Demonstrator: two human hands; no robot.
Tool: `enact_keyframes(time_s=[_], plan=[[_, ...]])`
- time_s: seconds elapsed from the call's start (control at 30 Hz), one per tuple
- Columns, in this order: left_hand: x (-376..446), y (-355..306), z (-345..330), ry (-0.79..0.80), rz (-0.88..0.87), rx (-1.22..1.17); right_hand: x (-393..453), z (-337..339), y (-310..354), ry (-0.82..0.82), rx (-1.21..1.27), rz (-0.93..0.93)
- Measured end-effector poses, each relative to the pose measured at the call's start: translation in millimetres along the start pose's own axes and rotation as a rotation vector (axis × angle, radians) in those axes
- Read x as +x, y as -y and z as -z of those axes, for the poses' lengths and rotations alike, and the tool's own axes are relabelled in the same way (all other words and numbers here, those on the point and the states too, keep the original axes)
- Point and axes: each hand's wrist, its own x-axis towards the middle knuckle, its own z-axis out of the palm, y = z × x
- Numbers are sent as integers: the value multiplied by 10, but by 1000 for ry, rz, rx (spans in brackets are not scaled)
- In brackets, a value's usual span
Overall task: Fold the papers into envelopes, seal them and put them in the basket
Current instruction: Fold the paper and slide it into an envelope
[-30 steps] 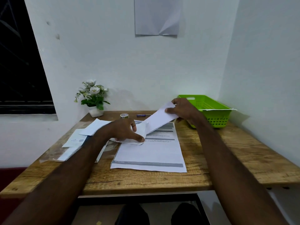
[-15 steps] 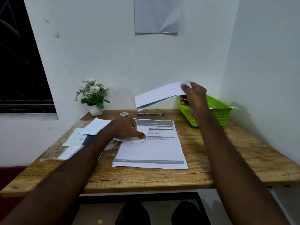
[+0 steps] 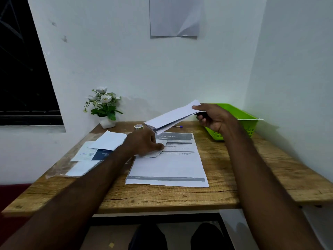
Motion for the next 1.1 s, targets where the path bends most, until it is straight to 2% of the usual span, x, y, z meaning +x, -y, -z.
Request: enact_keyframes(time_s=[0.13, 0.27, 0.47, 0.67, 0.87, 1.1], plan=[[15, 10, 10, 41, -28, 114, 17, 49, -40, -51, -171, -56], [28, 4, -10, -35, -59, 139, 18, 51, -71, -104, -434, 0], [23, -11, -42, -114, -70, 162, -27, 74, -29, -114, -579, 55], [56, -79, -22, -25, 38, 40, -6, 110, -22, -223, -543, 136], [70, -84, -41, -12, 31, 53, -23, 129, 22, -172, -415, 99], [92, -11, -49, -14, 34, 7, -54, 103, 18, -192, -425, 84]])
